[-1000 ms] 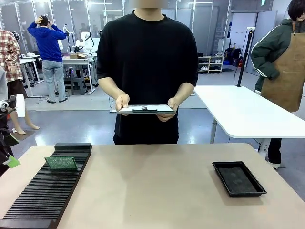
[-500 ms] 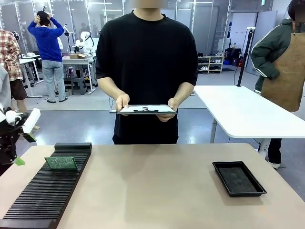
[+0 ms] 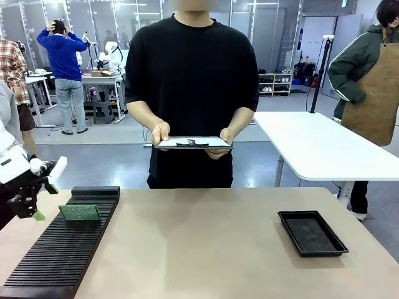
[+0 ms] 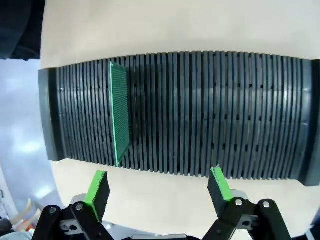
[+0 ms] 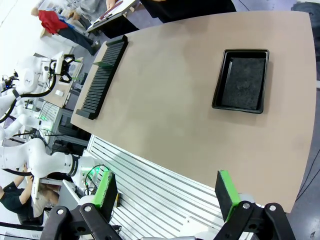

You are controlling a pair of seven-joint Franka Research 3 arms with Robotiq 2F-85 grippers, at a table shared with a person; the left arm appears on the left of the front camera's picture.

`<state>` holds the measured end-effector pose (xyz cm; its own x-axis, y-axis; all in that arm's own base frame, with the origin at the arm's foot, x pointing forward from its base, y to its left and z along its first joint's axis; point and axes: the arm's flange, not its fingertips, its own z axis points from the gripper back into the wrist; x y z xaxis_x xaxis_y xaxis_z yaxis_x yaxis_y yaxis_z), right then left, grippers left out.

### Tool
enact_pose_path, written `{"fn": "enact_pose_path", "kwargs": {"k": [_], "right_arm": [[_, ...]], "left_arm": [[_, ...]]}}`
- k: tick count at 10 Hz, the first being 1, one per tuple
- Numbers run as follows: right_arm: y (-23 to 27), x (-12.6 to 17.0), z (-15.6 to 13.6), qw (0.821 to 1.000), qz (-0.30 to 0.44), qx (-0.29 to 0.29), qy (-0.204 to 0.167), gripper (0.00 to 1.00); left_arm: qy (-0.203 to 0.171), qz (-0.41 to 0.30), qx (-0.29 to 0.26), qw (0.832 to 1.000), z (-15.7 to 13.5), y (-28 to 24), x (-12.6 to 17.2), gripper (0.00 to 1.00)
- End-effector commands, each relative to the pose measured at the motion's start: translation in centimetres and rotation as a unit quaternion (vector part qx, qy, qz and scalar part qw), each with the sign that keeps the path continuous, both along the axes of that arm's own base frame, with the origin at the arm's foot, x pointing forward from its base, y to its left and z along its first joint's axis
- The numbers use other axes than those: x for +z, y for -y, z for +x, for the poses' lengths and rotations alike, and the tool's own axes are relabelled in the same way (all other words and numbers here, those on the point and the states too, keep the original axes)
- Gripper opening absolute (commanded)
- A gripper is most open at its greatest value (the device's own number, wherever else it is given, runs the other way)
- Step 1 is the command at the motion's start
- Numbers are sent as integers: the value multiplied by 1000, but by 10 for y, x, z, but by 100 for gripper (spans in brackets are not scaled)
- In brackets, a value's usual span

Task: Inspect the PCB.
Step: Pick up the Blank PCB and present it to the human.

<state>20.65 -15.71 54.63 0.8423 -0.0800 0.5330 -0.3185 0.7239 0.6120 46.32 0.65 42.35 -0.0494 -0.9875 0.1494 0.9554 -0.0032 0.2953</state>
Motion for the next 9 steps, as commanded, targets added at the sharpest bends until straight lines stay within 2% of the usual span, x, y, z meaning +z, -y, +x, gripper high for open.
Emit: {"fn": "enact_pose_path", "kwargs": {"k": [1, 4, 9], "right_arm": [[0, 1, -1, 1000, 3, 4, 5, 100], [0, 1, -1, 1000, 3, 4, 5, 100], [0, 1, -1, 1000, 3, 4, 5, 100]], "left_arm": [[-9, 5, 15, 1000, 26, 2, -14, 100], [-35, 26, 0, 999, 52, 12, -34, 100], [-59, 24, 29, 998, 78, 16, -59, 100]]}}
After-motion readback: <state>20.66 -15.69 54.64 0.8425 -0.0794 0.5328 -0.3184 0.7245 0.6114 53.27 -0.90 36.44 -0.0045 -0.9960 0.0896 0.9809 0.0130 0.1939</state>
